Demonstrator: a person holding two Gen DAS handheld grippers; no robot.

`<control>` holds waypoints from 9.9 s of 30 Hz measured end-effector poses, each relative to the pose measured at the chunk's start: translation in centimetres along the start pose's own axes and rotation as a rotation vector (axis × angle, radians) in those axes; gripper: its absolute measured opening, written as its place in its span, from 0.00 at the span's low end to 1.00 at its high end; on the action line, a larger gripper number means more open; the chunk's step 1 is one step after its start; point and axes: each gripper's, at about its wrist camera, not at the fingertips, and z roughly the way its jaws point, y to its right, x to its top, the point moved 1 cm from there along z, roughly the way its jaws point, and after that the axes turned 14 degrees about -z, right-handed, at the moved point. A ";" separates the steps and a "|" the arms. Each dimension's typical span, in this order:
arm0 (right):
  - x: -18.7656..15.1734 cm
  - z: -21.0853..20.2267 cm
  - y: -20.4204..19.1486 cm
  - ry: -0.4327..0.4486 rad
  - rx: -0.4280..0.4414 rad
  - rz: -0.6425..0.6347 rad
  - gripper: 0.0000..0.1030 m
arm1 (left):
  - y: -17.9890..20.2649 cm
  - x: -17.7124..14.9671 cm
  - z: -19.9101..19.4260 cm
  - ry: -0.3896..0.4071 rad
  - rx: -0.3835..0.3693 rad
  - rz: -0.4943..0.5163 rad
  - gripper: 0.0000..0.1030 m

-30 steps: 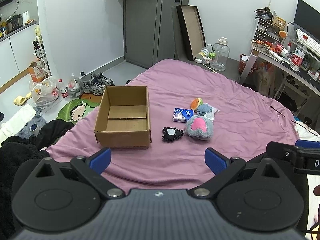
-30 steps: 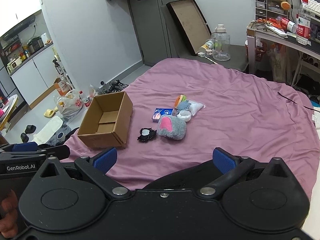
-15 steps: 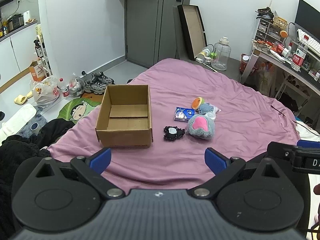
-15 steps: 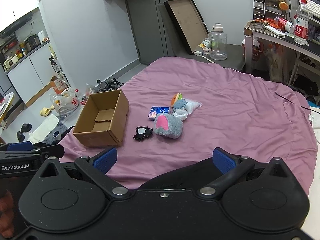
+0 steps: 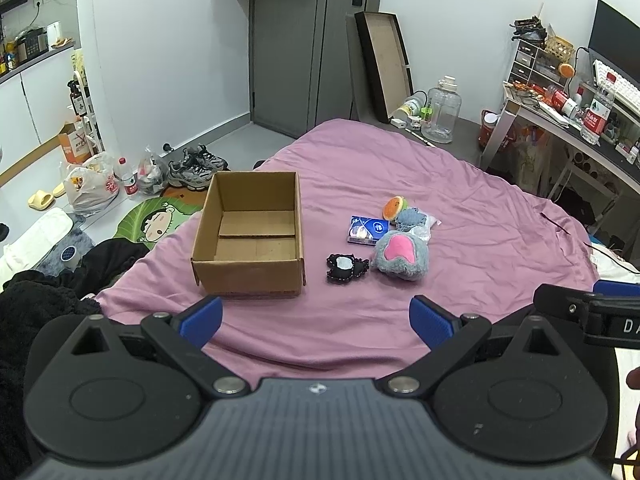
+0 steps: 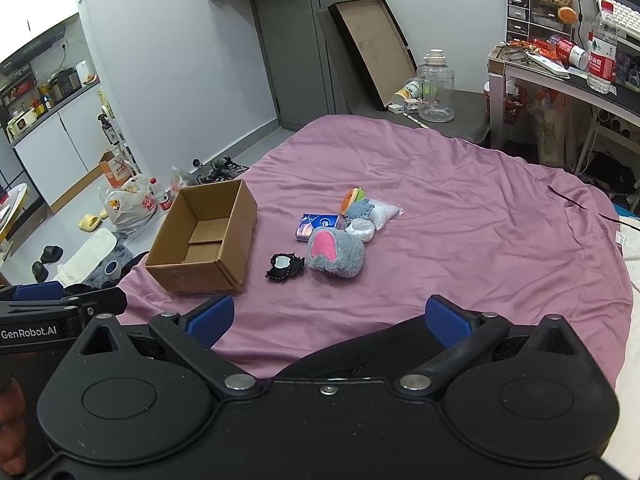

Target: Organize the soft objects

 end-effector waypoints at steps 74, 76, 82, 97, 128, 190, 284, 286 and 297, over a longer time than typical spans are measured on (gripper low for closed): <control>0.9 22.6 9.2 -0.087 0.207 0.556 0.69 | 4.2 5.0 24.2 -0.300 -0.052 -0.181 0.68; 0.6 23.7 9.8 -0.107 0.224 0.600 0.64 | 4.6 5.3 24.9 -0.304 -0.054 -0.191 0.67; 0.4 26.2 10.8 -0.115 0.216 0.662 0.64 | 5.6 5.9 27.6 -0.320 -0.058 -0.214 0.60; -1.0 31.4 12.3 -0.240 0.250 0.762 0.54 | 8.1 5.5 33.2 -0.428 -0.069 -0.276 0.49; 2.0 25.0 6.9 -0.123 0.272 0.545 0.20 | 4.6 5.3 25.7 -0.314 -0.142 -0.351 0.22; 15.9 32.6 -10.5 -0.028 0.471 0.386 0.25 | -14.1 17.5 28.3 -0.099 -0.100 -0.518 0.20; 0.3 30.0 12.6 -0.274 0.219 0.714 0.59 | 7.8 3.0 32.7 -0.343 0.201 -0.117 0.66; 0.4 30.5 12.4 -0.278 0.218 0.711 0.58 | 7.8 2.9 33.4 -0.348 0.205 -0.120 0.66; 0.4 33.1 11.3 -0.332 0.211 0.669 0.48 | 7.2 1.2 36.2 -0.414 0.231 -0.118 0.66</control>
